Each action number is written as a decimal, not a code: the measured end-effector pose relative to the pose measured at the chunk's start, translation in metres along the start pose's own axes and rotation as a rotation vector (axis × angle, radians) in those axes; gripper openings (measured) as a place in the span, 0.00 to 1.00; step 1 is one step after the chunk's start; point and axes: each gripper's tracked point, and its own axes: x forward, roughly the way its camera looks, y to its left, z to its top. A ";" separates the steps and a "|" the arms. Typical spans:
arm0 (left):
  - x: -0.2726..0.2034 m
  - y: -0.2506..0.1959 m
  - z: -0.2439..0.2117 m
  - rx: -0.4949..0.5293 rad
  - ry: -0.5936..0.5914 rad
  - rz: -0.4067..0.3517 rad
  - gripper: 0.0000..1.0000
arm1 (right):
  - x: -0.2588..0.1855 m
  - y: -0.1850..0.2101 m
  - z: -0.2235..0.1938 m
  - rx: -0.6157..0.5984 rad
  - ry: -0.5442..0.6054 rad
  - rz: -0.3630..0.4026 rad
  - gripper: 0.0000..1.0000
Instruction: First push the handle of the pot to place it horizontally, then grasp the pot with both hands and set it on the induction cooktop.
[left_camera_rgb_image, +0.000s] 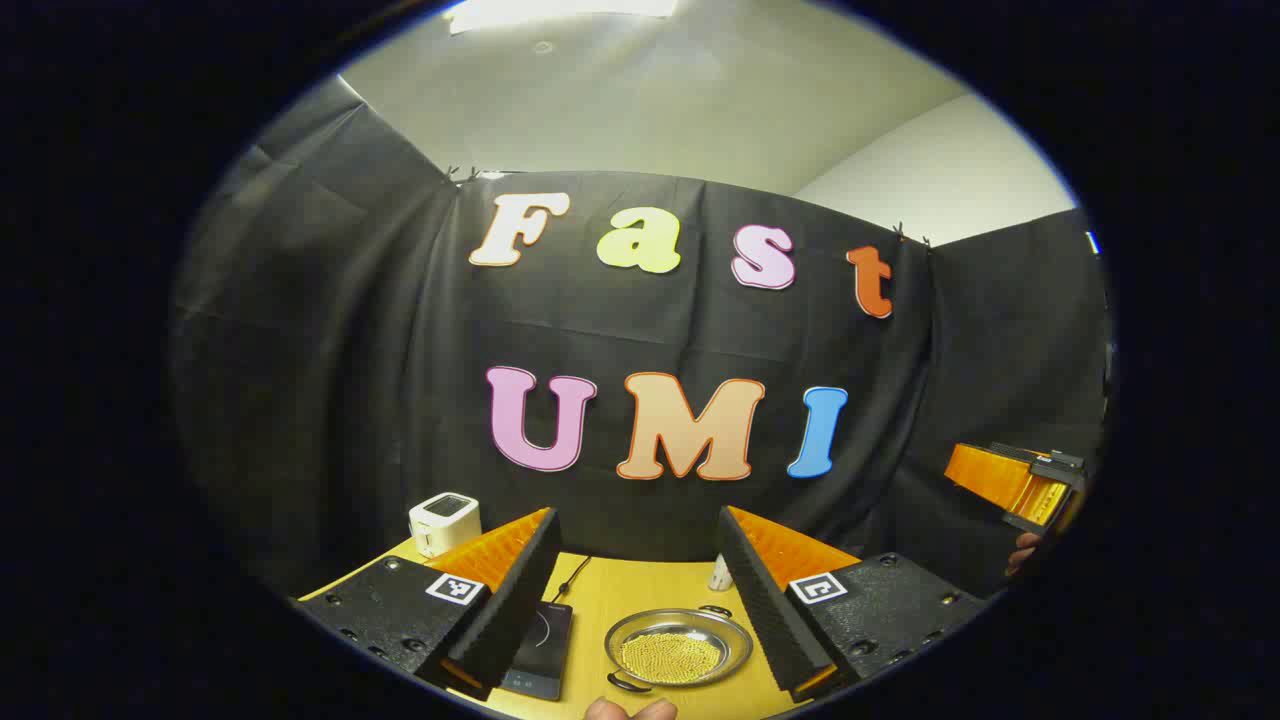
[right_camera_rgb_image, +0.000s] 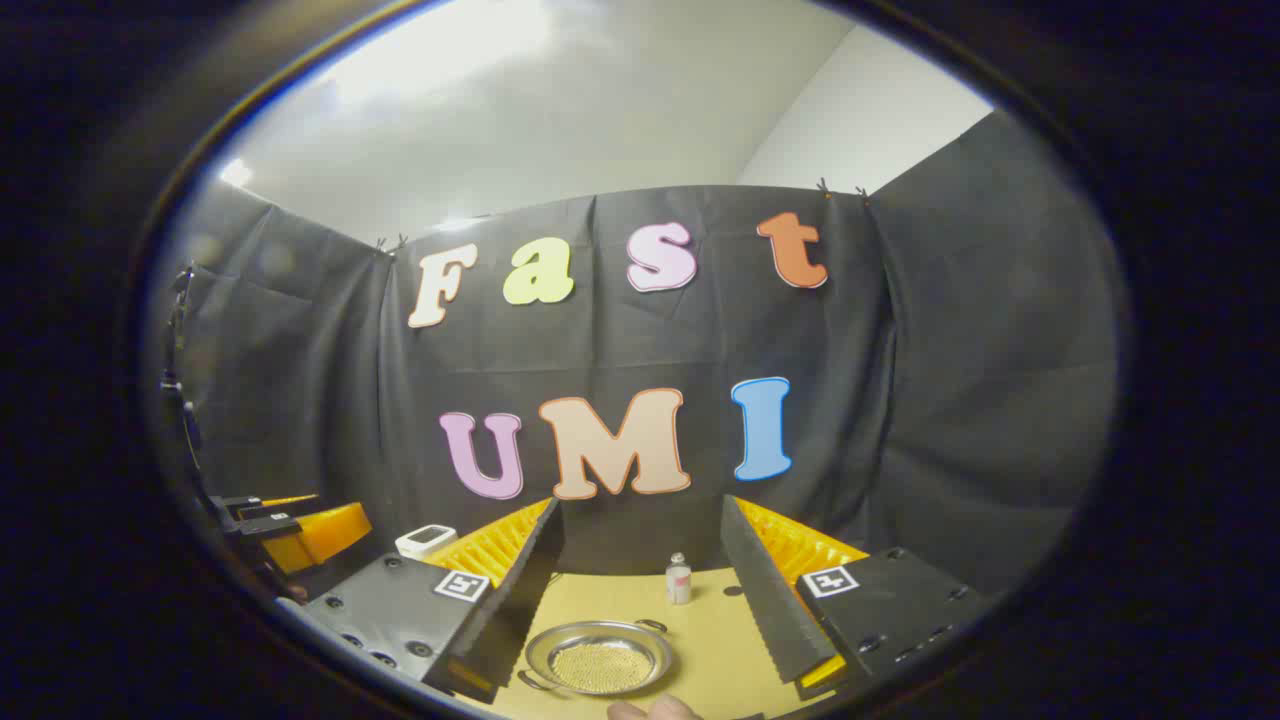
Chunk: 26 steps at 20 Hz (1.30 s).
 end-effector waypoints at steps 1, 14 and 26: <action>0.000 -0.003 0.002 0.000 -0.005 -0.009 0.92 | 0.000 0.001 0.001 0.003 0.002 0.002 0.92; -0.017 0.014 -0.012 -0.015 0.042 0.039 0.92 | -0.002 0.003 0.000 -0.003 0.023 0.035 0.92; -0.029 0.060 -0.020 0.013 0.046 0.085 0.92 | 0.011 0.055 -0.022 -0.012 0.058 0.092 0.93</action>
